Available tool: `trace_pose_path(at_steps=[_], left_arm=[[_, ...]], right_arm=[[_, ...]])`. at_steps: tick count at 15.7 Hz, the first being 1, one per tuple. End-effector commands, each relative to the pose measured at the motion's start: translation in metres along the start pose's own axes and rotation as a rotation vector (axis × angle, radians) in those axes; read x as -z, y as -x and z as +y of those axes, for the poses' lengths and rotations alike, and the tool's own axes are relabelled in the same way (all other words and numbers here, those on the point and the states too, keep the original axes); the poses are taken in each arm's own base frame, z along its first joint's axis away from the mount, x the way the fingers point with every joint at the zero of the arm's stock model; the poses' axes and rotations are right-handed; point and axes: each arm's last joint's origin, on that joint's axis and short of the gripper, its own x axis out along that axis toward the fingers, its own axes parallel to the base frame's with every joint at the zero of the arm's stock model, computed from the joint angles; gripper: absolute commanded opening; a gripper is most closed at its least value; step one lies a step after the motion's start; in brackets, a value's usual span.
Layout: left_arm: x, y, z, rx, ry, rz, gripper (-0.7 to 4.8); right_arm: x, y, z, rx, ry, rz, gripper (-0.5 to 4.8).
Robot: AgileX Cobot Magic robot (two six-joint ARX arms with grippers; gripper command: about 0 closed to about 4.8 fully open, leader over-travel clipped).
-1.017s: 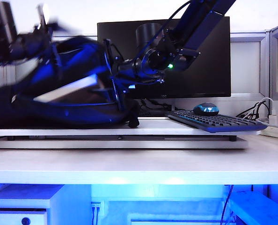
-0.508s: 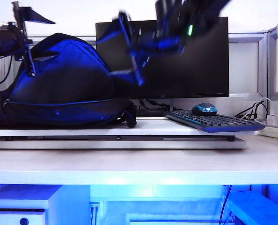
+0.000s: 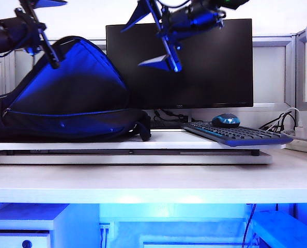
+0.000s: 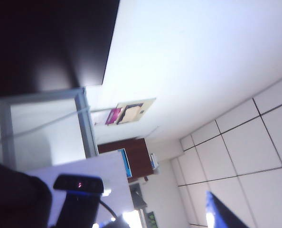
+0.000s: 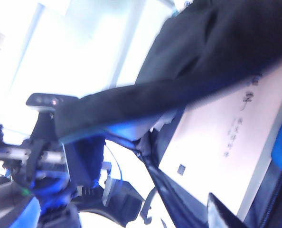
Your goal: Pick up the book on the desk and put it into the open backpack.
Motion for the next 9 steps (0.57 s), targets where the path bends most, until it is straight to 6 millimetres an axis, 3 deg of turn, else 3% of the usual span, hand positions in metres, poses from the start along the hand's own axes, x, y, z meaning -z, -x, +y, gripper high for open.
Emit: trace_pose_path(at_steps=[1,4,9], left_arm=[[0.036,-0.032,-0.014,0.056,-0.035,0.191,4.67],[0.056,-0.047,0.008,-0.103,-0.05,0.39,4.68],[0.058,-0.045,0.038,-0.267,-0.128,0.516,4.69]], right_arm=[[-0.004,0.005,0.006,-0.014,0.022,-0.017,4.79],[-0.005,0.009,0.012,-0.024,0.03,-0.022,4.79],[-0.004,0.01,0.013,-0.047,0.019,0.01,4.79]])
